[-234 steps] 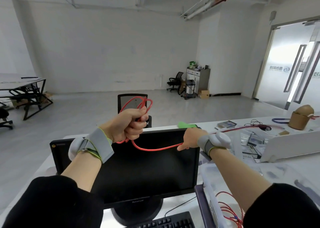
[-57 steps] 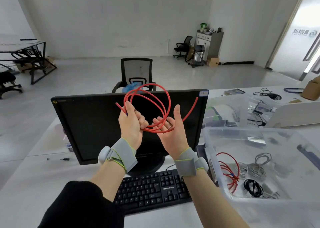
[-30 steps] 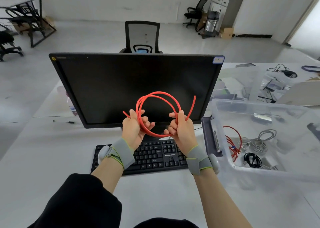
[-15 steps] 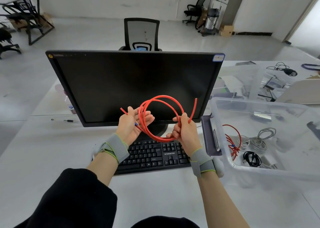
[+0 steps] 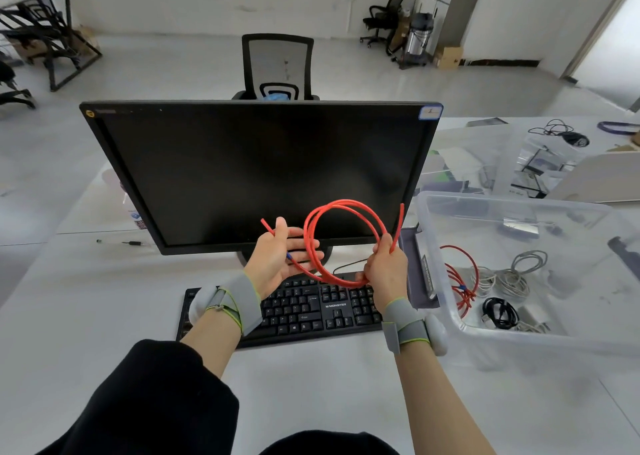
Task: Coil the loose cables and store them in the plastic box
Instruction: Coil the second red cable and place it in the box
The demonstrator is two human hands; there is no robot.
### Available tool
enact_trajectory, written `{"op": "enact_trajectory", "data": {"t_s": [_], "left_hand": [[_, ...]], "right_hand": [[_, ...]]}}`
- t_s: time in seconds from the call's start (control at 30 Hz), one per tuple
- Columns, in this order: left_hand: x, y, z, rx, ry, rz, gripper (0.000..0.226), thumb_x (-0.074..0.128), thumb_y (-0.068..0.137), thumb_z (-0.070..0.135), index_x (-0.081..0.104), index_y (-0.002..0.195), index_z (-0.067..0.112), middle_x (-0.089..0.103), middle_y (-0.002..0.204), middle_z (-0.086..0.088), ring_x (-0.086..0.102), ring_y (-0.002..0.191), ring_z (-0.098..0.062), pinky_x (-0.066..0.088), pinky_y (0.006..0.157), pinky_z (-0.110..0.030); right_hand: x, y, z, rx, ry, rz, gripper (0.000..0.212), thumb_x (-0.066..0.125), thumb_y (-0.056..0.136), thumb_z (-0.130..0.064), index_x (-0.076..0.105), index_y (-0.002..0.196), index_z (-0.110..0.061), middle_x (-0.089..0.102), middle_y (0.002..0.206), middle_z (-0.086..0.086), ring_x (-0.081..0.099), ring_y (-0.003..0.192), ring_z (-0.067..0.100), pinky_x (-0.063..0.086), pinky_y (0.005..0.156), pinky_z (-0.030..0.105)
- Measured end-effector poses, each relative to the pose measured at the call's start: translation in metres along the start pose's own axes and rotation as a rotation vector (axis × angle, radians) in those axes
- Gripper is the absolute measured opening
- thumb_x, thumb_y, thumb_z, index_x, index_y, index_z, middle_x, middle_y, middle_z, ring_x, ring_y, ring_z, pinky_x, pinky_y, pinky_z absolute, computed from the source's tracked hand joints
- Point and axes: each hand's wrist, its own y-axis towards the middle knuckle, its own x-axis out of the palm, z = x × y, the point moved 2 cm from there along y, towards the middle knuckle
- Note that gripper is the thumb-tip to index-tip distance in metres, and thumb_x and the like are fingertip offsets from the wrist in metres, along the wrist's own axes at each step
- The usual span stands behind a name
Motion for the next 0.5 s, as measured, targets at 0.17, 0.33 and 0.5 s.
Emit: {"op": "enact_trajectory", "data": {"t_s": [0.17,0.33,0.5], "left_hand": [[-0.002,-0.002,-0.002,0.089,0.512,0.167,0.051,0.024,0.100,0.047,0.050,0.075,0.011,0.064,0.070,-0.008,0.055,0.048,-0.018,0.043,0.046,-0.020],[0.010,-0.001,0.003,0.145,0.374,0.055,0.044,0.035,0.100,0.041,0.044,0.069,0.011,0.043,0.062,-0.001,0.040,0.040,-0.008,0.032,0.039,-0.015],[0.012,-0.004,0.007,0.201,0.334,-0.198,0.017,0.045,0.099,0.012,0.061,0.093,0.013,0.058,0.078,-0.005,0.059,0.055,-0.007,0.047,0.052,-0.015]], "right_hand": [[-0.010,0.003,0.002,0.001,-0.102,0.173,0.040,0.024,0.103,-0.036,0.052,0.092,-0.009,0.054,0.077,0.008,0.053,0.055,0.016,0.044,0.048,0.024],[-0.010,0.003,0.005,-0.052,-0.190,0.278,0.049,0.024,0.102,-0.035,0.056,0.106,0.001,0.063,0.102,0.022,0.062,0.093,0.041,0.049,0.087,0.052],[-0.011,-0.001,0.001,-0.075,-0.193,0.302,0.047,0.025,0.102,-0.035,0.055,0.104,0.001,0.063,0.102,0.023,0.060,0.094,0.042,0.048,0.086,0.049]]}}
